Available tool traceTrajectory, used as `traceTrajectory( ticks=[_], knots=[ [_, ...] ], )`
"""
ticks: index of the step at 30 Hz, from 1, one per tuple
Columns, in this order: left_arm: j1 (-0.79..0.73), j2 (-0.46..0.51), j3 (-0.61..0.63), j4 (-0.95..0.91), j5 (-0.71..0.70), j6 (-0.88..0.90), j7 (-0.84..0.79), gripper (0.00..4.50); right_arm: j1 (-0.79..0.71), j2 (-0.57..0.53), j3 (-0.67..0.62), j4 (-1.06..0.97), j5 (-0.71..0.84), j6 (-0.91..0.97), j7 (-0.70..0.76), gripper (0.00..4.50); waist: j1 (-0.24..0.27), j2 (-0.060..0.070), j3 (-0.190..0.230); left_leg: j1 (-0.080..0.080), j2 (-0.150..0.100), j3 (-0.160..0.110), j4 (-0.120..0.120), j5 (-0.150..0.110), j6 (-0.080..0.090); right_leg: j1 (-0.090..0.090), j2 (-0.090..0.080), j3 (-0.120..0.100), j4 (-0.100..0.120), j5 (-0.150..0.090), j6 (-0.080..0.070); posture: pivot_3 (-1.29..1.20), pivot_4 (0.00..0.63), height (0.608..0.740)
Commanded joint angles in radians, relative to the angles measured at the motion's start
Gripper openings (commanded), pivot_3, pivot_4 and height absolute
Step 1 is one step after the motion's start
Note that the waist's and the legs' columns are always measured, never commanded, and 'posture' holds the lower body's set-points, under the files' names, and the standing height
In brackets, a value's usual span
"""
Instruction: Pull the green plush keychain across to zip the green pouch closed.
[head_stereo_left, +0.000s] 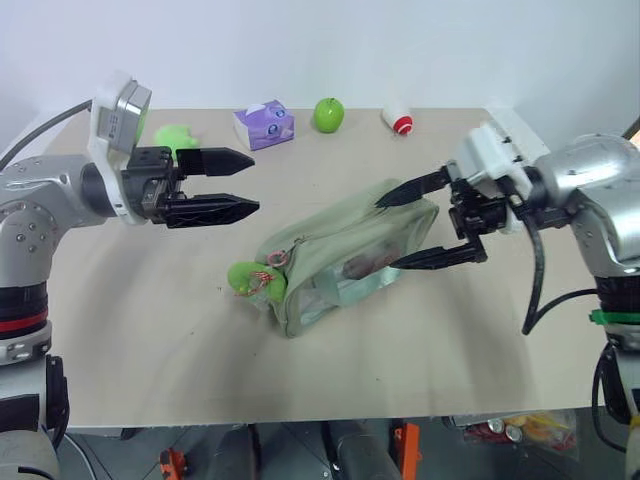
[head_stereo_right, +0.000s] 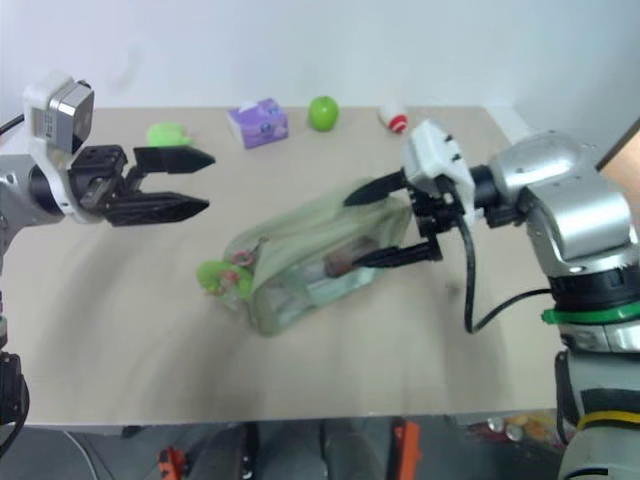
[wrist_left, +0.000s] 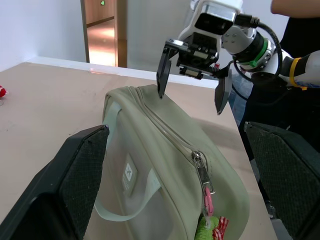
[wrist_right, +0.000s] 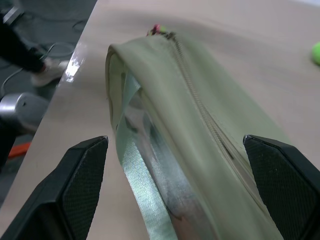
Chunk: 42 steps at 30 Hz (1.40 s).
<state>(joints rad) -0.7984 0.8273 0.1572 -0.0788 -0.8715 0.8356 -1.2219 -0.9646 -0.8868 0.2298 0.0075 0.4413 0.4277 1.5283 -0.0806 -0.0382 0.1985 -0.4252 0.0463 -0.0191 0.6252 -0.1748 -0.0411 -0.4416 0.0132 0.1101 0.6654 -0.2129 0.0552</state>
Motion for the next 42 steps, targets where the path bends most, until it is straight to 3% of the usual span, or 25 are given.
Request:
traceTrajectory(
  ticks=[1, 5, 10, 14, 15, 19, 25, 35, 42],
  knots=[
    [0.007, 0.002, 0.025, -0.029, -0.017, 0.001, 0.012, 4.49, -0.043, 0.021, 0.030, 0.044, -0.057, -0.059, 0.060, 4.50, 0.001, 0.000, 0.000, 0.000, 0.000, 0.000, 0.000, 0.000, 0.000, 0.000, 0.000, 0.000, 0.000, 0.000, 0.000, 0.00, 0.150, 0.740],
    [0.030, 0.009, 0.043, -0.043, -0.030, 0.006, 0.026, 4.49, -0.066, 0.055, 0.062, 0.117, -0.117, -0.116, 0.075, 4.50, 0.001, 0.000, 0.000, -0.001, 0.000, 0.000, 0.001, 0.000, 0.000, 0.000, 0.000, 0.000, 0.000, 0.001, 0.001, 0.00, 0.150, 0.740],
    [0.044, 0.012, 0.074, -0.055, -0.054, 0.014, 0.055, 4.50, -0.082, 0.069, 0.082, 0.181, -0.142, -0.177, 0.086, 3.16, 0.002, 0.000, 0.000, -0.001, 0.000, -0.001, 0.001, 0.000, 0.000, 0.000, 0.000, -0.001, 0.000, 0.002, 0.003, 0.00, 0.150, 0.740],
    [0.063, 0.014, 0.087, -0.059, -0.055, 0.009, 0.069, 4.50, -0.101, 0.066, 0.092, 0.213, -0.130, -0.197, 0.086, 1.46, 0.001, 0.000, 0.000, -0.001, 0.000, -0.001, 0.001, 0.000, 0.000, 0.000, 0.000, -0.001, 0.001, 0.002, 0.003, 0.00, 0.150, 0.740],
    [0.068, 0.015, 0.089, -0.059, -0.054, 0.007, 0.070, 4.50, -0.106, 0.066, 0.095, 0.221, -0.128, -0.199, 0.086, 0.86, 0.001, 0.000, 0.000, 0.000, 0.000, -0.001, 0.001, 0.000, 0.000, 0.000, 0.000, -0.001, 0.001, 0.002, 0.003, 0.00, 0.150, 0.740],
    [0.094, 0.011, 0.096, -0.053, -0.046, -0.003, 0.087, 4.50, -0.121, 0.052, 0.104, 0.257, -0.134, -0.222, 0.086, 0.08, 0.001, 0.000, 0.000, 0.000, 0.000, -0.001, 0.001, 0.000, 0.000, 0.000, 0.000, -0.002, 0.001, 0.002, 0.002, 0.00, 0.150, 0.740],
    [0.110, 0.010, 0.099, -0.034, -0.037, -0.018, 0.099, 4.50, -0.158, 0.075, 0.086, 0.297, -0.206, -0.226, 0.050, 0.08, 0.001, 0.000, 0.000, -0.001, 0.000, -0.001, 0.003, 0.000, 0.000, 0.000, 0.000, -0.001, 0.001, 0.002, 0.002, 0.00, 0.150, 0.740],
    [0.105, -0.016, 0.203, -0.079, -0.165, 0.021, 0.197, 4.50, -0.174, 0.037, 0.099, 0.283, -0.340, 0.004, -0.056, 0.08, 0.007, 0.000, 0.000, -0.002, 0.000, -0.002, 0.006, 0.000, 0.000, 0.000, 0.000, -0.002, 0.001, 0.002, 0.000, 0.00, 0.150, 0.740],
    [0.105, 0.001, 0.204, -0.070, -0.173, 0.025, 0.215, 4.50, -0.201, 0.092, 0.066, 0.228, -0.326, 0.225, -0.136, 0.08, 0.005, 0.000, 0.000, -0.003, 0.000, -0.002, 0.008, 0.000, 0.000, 0.000, 0.000, -0.002, 0.001, 0.003, 0.001, 0.00, 0.150, 0.740]
  ],
)
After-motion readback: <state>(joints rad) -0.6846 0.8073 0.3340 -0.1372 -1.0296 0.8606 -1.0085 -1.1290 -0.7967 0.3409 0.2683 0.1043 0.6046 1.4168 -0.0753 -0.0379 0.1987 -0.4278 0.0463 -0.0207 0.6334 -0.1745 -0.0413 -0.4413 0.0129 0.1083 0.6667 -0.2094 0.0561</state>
